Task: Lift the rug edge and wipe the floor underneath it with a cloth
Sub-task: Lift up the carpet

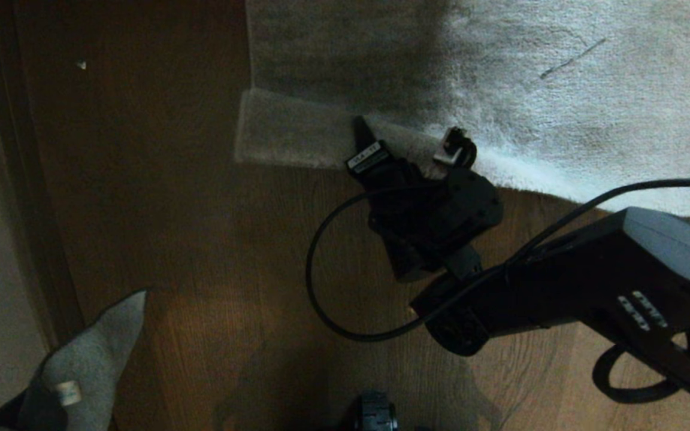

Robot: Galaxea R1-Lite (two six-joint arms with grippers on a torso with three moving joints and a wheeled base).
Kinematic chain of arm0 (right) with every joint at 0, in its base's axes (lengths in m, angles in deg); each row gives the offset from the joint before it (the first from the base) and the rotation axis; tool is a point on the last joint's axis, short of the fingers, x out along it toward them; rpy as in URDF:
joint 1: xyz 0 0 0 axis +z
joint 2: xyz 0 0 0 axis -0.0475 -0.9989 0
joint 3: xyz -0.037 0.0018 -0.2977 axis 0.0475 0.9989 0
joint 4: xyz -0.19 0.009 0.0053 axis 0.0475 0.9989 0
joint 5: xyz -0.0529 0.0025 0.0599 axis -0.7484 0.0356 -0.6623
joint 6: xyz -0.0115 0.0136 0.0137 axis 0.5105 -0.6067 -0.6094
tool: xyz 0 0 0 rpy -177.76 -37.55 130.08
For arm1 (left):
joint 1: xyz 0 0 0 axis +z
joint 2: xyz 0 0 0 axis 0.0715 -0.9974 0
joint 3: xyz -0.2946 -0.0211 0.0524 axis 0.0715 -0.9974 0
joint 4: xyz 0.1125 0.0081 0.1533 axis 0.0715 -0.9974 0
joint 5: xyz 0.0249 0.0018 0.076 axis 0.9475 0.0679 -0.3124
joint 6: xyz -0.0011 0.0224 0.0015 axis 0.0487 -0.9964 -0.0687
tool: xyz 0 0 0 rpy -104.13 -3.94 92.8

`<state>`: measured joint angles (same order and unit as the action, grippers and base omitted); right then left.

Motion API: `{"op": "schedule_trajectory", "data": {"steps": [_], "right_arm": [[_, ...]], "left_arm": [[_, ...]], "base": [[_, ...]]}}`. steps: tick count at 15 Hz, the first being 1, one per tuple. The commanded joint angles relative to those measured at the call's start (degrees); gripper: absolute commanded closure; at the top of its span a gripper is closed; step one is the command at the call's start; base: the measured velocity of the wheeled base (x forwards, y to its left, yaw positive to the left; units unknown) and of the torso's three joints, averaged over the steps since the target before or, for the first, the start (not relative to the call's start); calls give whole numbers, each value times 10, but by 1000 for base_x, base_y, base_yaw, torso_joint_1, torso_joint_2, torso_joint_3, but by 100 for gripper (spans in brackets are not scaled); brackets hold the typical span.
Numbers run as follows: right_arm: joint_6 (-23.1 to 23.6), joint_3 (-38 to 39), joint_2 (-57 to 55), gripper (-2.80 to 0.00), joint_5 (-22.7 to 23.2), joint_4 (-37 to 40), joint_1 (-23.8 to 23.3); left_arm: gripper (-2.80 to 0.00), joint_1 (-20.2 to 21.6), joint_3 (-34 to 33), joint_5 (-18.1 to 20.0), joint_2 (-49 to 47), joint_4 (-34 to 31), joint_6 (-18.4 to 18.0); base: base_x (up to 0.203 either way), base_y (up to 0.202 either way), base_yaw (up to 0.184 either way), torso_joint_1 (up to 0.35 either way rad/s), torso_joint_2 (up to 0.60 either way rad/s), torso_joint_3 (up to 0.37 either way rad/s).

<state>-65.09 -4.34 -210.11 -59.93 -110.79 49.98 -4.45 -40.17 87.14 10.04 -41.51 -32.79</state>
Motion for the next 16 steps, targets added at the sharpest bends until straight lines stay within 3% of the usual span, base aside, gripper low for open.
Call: {"op": "schedule_trajectory", "data": {"steps": [1, 16], "right_arm": [[-1, 2, 6, 0, -2, -27, 1], [-5, 98, 94, 0, -3, -27, 5]], "left_arm": [[0, 0, 0, 0, 0, 0, 0], [0, 0, 0, 0, 0, 0, 0]], "base": [[0, 0, 0, 0, 0, 0], [0, 0, 0, 0, 0, 0]]}}
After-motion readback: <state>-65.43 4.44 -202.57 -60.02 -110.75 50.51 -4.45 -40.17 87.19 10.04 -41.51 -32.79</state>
